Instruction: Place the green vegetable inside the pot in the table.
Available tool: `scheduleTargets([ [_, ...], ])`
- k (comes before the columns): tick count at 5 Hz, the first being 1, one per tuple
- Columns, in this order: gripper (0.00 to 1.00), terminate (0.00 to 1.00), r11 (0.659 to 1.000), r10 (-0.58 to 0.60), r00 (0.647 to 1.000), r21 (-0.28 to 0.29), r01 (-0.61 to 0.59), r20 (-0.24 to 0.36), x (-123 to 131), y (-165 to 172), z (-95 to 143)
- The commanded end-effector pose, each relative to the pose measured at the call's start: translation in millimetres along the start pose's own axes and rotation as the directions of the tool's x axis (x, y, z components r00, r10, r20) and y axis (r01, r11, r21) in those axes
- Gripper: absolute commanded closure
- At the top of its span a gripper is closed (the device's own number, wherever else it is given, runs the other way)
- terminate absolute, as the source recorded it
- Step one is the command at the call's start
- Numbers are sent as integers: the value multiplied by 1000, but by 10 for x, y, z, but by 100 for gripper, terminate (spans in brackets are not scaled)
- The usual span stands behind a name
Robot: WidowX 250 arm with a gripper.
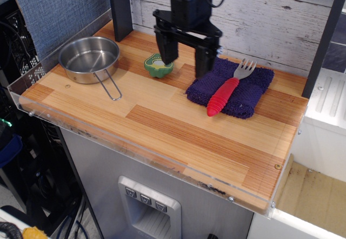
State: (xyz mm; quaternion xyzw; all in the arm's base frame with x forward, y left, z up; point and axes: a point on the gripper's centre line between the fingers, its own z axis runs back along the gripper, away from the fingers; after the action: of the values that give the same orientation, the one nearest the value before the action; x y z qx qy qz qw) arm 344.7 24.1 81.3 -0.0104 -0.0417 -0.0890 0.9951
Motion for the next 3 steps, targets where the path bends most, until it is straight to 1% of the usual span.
scheduleTargets([
  [1,0,0,1000,21,999,20,-22,46,130,442,27],
  [2,0,0,997,26,997,67,-31,69,142,582,21],
  [3,0,0,996,52,996,66,-57,77,163,665,-31],
])
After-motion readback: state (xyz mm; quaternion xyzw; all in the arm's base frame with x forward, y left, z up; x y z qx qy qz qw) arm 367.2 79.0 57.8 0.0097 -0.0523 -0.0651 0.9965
